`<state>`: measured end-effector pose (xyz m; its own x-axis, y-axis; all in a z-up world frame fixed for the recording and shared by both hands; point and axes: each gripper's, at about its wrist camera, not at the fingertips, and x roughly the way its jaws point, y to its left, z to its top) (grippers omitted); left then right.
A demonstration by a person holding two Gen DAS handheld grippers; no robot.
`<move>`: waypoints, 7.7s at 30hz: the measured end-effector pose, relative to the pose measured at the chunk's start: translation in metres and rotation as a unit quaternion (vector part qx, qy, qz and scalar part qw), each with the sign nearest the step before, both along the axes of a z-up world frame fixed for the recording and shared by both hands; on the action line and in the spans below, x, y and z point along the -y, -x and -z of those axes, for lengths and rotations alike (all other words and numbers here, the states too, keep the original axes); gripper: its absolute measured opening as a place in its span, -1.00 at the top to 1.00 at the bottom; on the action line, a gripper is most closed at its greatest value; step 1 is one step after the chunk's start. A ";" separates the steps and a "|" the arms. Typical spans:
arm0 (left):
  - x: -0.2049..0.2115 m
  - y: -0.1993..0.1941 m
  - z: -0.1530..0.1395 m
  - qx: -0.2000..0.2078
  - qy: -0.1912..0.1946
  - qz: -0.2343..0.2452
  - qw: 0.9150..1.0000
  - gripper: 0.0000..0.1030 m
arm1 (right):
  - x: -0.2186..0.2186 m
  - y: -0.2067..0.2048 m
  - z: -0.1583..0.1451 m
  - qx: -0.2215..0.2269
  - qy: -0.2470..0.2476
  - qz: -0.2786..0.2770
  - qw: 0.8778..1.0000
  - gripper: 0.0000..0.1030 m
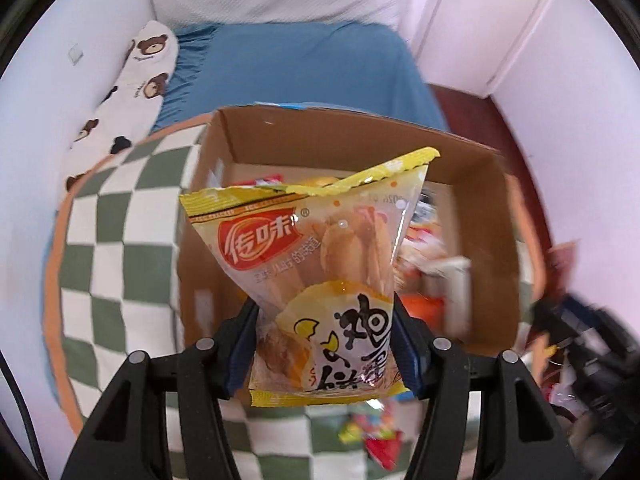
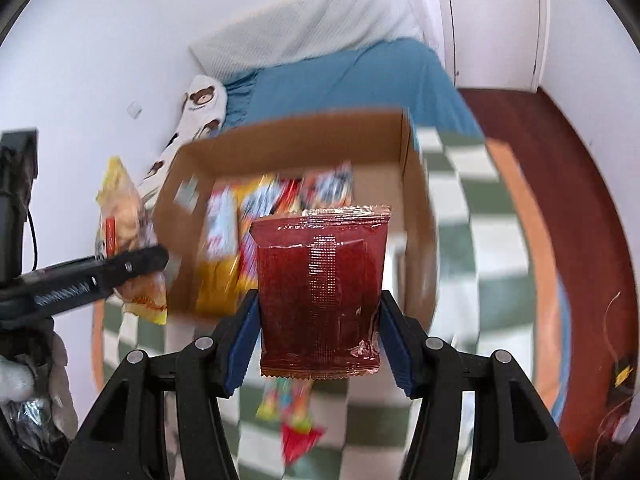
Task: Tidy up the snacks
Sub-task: 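Carry both packs into the box and open both tools, then move both tools back toward the remaining snacks on the mat, then grasp the red pouch with left tool while right tool grasps white wrapped pack, then carry both packs into the box and open both tools, then move both tools back toward the candy bag and white bread pack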
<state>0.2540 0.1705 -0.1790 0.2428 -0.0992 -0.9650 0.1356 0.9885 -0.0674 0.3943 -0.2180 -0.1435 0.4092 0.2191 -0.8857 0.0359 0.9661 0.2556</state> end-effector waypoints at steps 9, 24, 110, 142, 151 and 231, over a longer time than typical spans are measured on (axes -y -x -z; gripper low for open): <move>-0.022 -0.055 0.072 -0.061 -0.072 -0.021 0.995 -0.22 | 0.012 -0.115 0.039 -0.036 0.064 -0.003 0.997 -0.16; -0.020 -0.052 0.064 -0.050 -0.011 -0.035 0.998 -0.81 | 0.013 -0.127 0.066 -0.071 0.060 0.007 0.996 -0.79; 0.088 0.205 0.207 -0.202 0.033 0.049 0.977 0.24 | 0.068 0.248 0.217 -0.263 -0.138 0.225 0.928 0.20; -0.021 0.125 -0.021 -0.029 0.148 0.017 0.988 0.27 | 0.020 0.135 0.008 -0.040 -0.115 0.056 0.991 0.22; -0.047 0.034 0.017 -0.027 0.038 -0.035 0.998 0.03 | -0.002 0.017 0.014 -0.048 -0.024 0.022 0.998 0.17; 0.078 0.173 0.167 -0.068 -0.072 0.026 0.995 -1.00 | 0.121 0.104 0.173 -0.197 -0.072 0.003 0.978 -0.94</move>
